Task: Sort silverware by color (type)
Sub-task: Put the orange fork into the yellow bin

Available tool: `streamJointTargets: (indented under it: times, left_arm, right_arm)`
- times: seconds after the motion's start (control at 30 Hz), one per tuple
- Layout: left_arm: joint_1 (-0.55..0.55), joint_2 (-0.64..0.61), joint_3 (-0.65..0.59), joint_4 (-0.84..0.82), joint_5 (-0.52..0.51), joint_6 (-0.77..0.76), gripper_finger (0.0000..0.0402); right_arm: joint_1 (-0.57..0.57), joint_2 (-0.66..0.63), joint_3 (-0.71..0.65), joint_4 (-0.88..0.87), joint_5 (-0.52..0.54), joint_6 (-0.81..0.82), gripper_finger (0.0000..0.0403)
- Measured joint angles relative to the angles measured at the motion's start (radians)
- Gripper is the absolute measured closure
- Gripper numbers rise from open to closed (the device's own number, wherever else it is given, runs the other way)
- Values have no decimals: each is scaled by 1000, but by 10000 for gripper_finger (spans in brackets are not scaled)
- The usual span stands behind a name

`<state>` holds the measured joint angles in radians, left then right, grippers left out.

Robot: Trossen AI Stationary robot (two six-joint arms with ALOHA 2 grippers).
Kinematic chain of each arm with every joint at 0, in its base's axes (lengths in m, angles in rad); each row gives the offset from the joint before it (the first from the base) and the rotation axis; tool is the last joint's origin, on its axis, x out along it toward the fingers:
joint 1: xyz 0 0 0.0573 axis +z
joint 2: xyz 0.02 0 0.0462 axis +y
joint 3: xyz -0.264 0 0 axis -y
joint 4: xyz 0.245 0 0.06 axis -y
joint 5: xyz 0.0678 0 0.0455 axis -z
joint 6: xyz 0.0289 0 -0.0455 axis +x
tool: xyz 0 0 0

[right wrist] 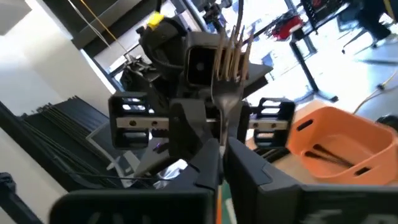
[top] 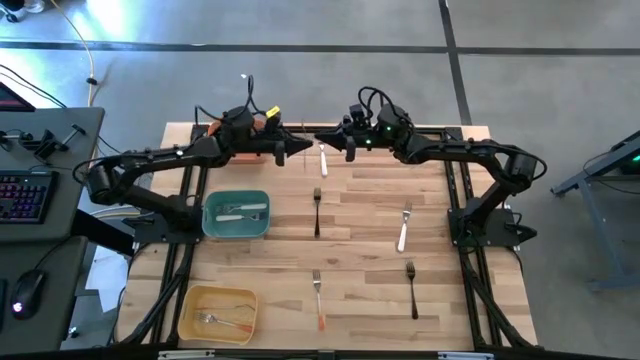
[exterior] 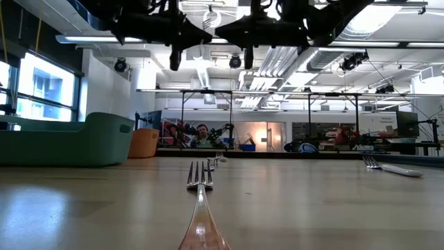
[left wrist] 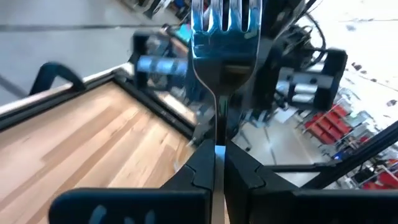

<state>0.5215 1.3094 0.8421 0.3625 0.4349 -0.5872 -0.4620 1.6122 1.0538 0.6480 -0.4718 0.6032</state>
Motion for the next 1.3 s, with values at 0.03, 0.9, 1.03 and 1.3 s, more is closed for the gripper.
streamJointTargets:
  times: [0.03, 0.9, 1.03, 1.3]
  left_arm:
    - [3, -17, 0, -34, 1, 11, 398]
    - [-691, -295, 254, -1305, -249, -20, 400]
    - [-888, -243, 253, -1333, -287, -159, 400]
    - [-1179, -59, 254, -1281, -298, -324, 399]
  right_arm:
    - [-4, -11, 0, -18, 0, -17, 381]
    - [-128, -128, 0, -489, -118, -417, 399]
    - [-129, -128, 0, -556, -128, -464, 402]
    - [-133, -128, 0, -630, -128, -534, 402]
